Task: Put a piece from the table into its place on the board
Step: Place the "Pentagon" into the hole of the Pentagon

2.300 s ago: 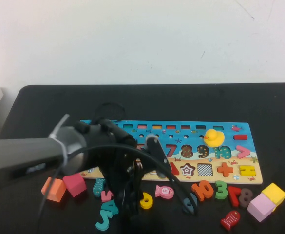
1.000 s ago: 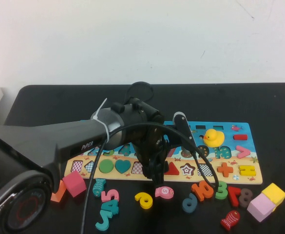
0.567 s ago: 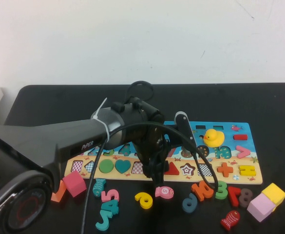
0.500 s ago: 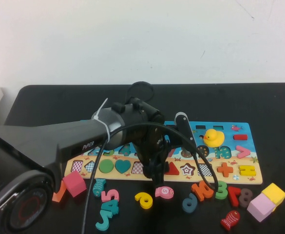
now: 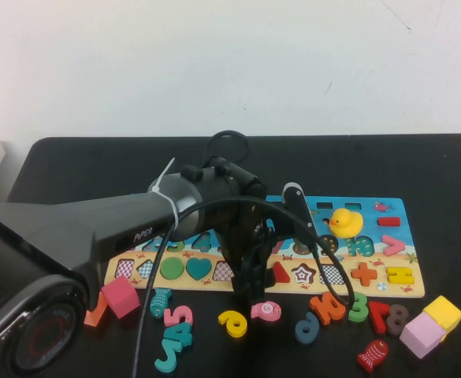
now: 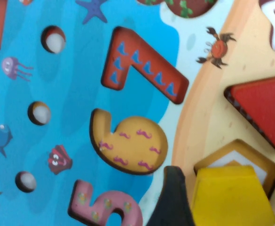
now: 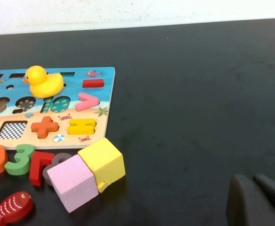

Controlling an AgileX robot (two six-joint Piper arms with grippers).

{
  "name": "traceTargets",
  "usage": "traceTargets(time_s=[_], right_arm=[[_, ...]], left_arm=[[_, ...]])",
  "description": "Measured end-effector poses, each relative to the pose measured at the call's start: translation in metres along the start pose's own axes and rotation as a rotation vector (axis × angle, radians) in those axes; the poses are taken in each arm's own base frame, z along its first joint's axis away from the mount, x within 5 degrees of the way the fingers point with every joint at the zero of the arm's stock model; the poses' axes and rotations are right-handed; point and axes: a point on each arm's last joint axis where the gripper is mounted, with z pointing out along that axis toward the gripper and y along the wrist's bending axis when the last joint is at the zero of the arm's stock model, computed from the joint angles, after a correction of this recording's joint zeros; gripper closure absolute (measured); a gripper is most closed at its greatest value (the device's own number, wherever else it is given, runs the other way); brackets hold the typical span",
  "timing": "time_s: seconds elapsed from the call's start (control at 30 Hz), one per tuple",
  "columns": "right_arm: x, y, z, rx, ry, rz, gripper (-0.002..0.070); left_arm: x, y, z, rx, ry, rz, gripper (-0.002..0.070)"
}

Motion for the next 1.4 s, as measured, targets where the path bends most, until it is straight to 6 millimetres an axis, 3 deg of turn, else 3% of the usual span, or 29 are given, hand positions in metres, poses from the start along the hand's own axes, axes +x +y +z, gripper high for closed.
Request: traceTargets(time_s=[0.43, 0.53, 0.67, 0.77, 1.17, 1.4], right_arm=[[0.000, 0.000, 0.000, 0.000, 0.000, 0.000, 0.0657], [0.000, 0.000, 0.000, 0.000, 0.000, 0.000, 0.0657], [0.000, 0.000, 0.000, 0.000, 0.000, 0.000, 0.0657], [0.000, 0.000, 0.000, 0.000, 0.000, 0.006, 0.0657], [0.000, 0.000, 0.000, 0.000, 0.000, 0.007, 0.0657], [0.000, 0.000, 0.000, 0.000, 0.000, 0.007, 0.0657]], left_arm=[[-0.002, 0.005, -0.047, -0.026, -0.016, -0.062, 0.0188], [0.000, 0.007, -0.049, -0.038, 0.005, -0.132, 0.0291], [0.009, 0.014, -0.048, -0.051, 0.044, -0.223, 0.0545], [0.015, 0.019, -0.043, -0.071, 0.068, -0.269, 0.0639], [0.021, 0.019, -0.005, -0.066, 0.096, -0.356, 0.0675], [0.018, 0.017, -0.003, -0.051, 0.068, -0.384, 0.0675]])
